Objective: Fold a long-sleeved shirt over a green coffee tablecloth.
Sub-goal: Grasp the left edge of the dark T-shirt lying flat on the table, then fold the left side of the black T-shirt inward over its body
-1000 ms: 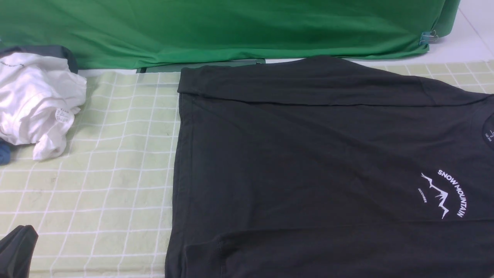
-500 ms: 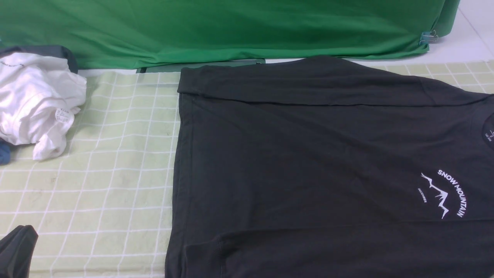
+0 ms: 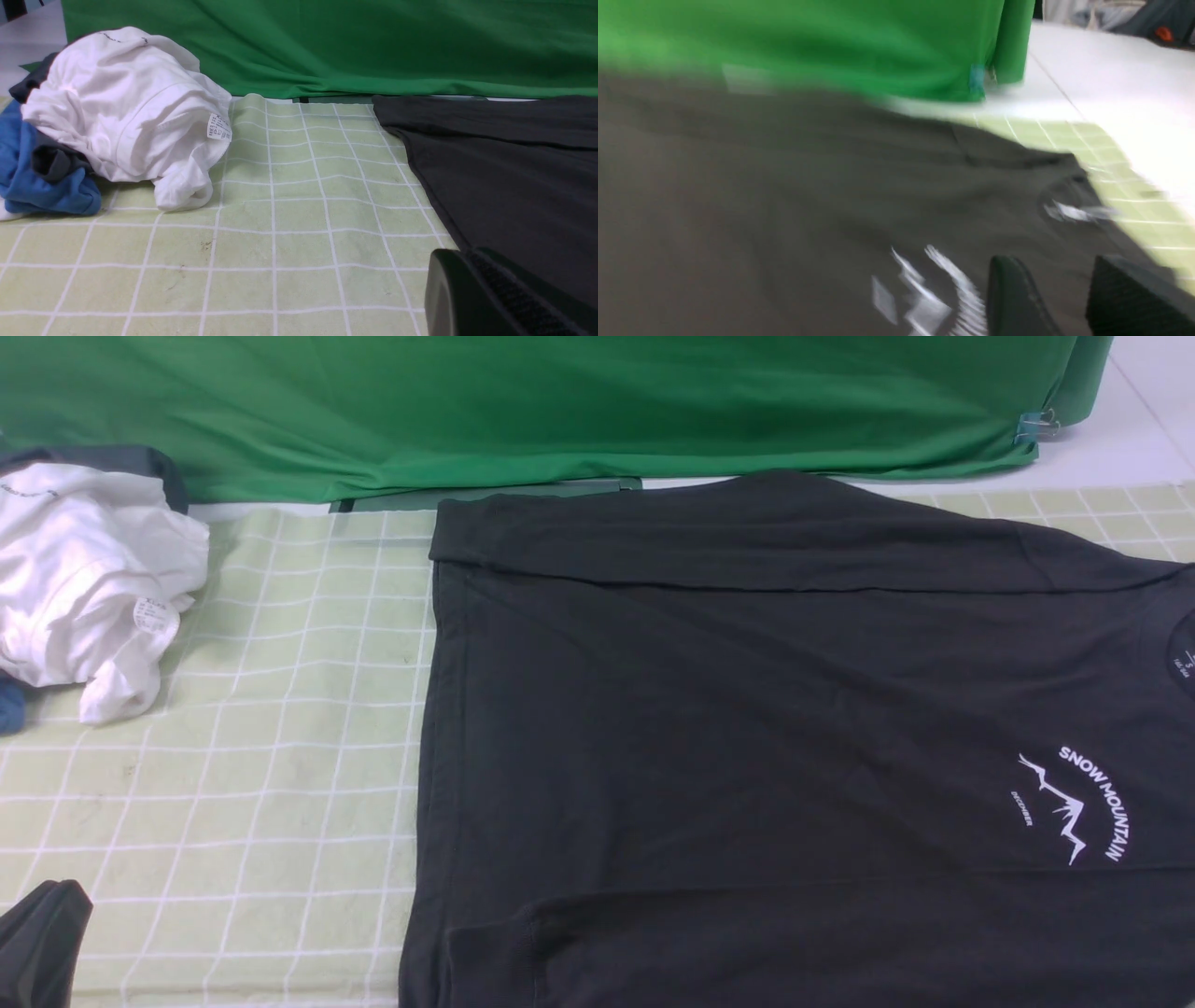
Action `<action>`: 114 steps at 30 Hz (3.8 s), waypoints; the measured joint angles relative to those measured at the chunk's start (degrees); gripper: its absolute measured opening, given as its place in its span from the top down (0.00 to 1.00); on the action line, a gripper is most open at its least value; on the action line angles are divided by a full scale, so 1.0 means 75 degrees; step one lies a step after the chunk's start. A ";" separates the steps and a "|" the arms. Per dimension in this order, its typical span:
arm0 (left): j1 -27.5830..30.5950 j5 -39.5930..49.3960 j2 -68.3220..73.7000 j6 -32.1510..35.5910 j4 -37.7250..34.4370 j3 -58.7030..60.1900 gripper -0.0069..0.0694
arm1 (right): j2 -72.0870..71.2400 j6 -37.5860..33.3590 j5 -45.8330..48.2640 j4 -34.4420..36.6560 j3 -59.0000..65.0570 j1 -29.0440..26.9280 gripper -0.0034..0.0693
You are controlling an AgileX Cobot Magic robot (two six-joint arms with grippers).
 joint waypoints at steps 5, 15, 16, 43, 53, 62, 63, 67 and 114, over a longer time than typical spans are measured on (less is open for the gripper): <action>0.0000 -0.0293 0.0000 -0.1362 -0.3207 0.0000 0.89 | 0.0000 0.3696 -0.0620 0.1866 0.0000 0.0000 0.62; 0.0000 -0.0541 0.0000 -0.1873 -0.4924 0.0000 0.89 | 0.0000 0.4587 -0.0752 0.2152 0.0000 0.0000 0.62; 0.0000 -0.0597 0.0000 -0.1914 -0.4968 0.0000 0.89 | 0.0000 0.4494 -0.0843 0.2152 0.0008 0.0000 0.63; -0.0125 0.5900 0.8017 0.2291 -0.4921 -0.5478 0.86 | 0.6209 -0.2995 0.6701 0.2147 -0.6734 0.0000 0.94; -0.2487 0.3838 1.0260 0.2200 -0.4693 -0.4748 0.66 | 0.6674 -0.3002 0.6524 0.2205 -0.6700 0.0000 0.91; -0.2961 0.3018 1.1689 0.1789 -0.3755 -0.5774 0.39 | 0.6678 -0.3002 0.6393 0.2212 -0.6700 0.0000 0.89; -0.2961 0.2994 1.1784 0.1781 -0.3690 -0.5824 0.37 | 0.6678 -0.3002 0.6393 0.2212 -0.6700 0.0000 0.89; -0.2961 0.3139 1.2113 0.1626 -0.3527 -0.5842 0.32 | 0.6678 -0.3002 0.6289 0.2212 -0.6700 0.0000 0.88; -0.2095 0.4935 1.4021 -0.0319 -0.1906 -1.1457 0.87 | 0.6678 -0.2959 0.6203 0.2212 -0.6700 0.0000 0.81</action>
